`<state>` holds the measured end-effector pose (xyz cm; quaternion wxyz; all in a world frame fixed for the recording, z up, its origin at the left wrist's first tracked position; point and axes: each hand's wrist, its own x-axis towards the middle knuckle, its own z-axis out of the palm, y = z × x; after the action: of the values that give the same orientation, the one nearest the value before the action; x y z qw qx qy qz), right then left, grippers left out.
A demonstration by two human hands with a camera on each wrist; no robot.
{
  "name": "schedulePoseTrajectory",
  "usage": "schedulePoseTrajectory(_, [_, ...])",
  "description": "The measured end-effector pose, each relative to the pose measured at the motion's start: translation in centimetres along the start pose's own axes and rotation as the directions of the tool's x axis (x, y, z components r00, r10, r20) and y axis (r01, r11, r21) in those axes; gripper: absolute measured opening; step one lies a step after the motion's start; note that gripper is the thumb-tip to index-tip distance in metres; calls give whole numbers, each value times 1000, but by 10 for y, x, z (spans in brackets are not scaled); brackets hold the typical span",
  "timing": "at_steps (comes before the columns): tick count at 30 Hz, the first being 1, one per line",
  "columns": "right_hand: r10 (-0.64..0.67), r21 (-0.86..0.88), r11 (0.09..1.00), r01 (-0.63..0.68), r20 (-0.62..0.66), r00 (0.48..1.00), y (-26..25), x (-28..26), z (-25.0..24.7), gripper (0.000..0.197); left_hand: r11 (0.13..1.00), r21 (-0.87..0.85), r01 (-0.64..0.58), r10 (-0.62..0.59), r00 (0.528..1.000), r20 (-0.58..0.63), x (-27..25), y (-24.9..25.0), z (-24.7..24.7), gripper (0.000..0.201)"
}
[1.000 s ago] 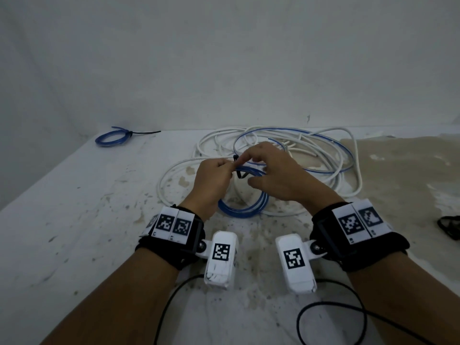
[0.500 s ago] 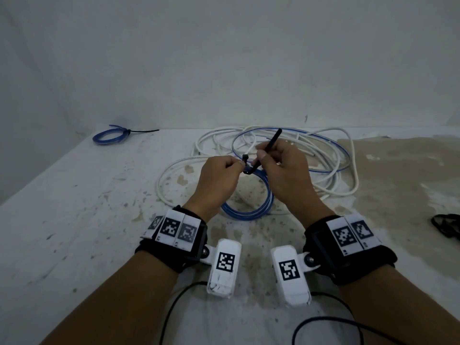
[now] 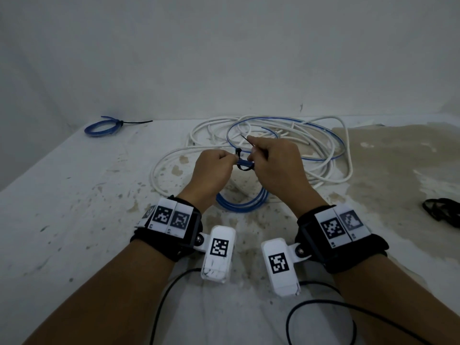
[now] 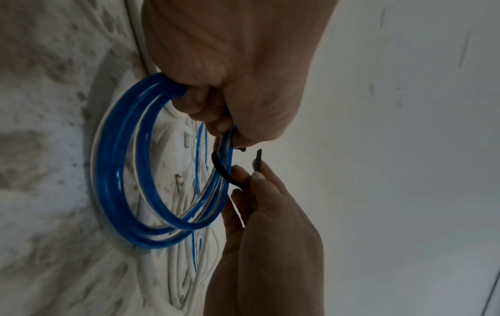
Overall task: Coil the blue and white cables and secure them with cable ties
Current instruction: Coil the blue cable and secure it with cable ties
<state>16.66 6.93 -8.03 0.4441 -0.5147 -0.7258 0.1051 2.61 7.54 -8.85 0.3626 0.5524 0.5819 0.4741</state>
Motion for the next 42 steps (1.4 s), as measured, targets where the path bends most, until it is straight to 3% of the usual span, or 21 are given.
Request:
schedulePoseTrajectory(3, [-29, 50, 998, 31, -33, 999, -1, -3, -2, 31, 1000, -3, 2, -2, 1000, 7, 0, 1, -1, 22])
schedulePoseTrajectory(13, [-2, 80, 997, 5, -38, 999, -5, -3, 0, 17, 1000, 7, 6, -6, 1000, 0, 0, 0, -1, 32])
schedulePoseTrajectory(24, [-7, 64, 998, 11, -64, 998, -6, -4, 0, 18, 998, -32, 47, -47, 999, -8, -1, 1, -2, 18])
schedulePoseTrajectory(42, [44, 25, 999, -43, -49, 998, -9, -4, -1, 18, 1000, 17, 0, 1, 1000, -23, -2, 1, -1, 24])
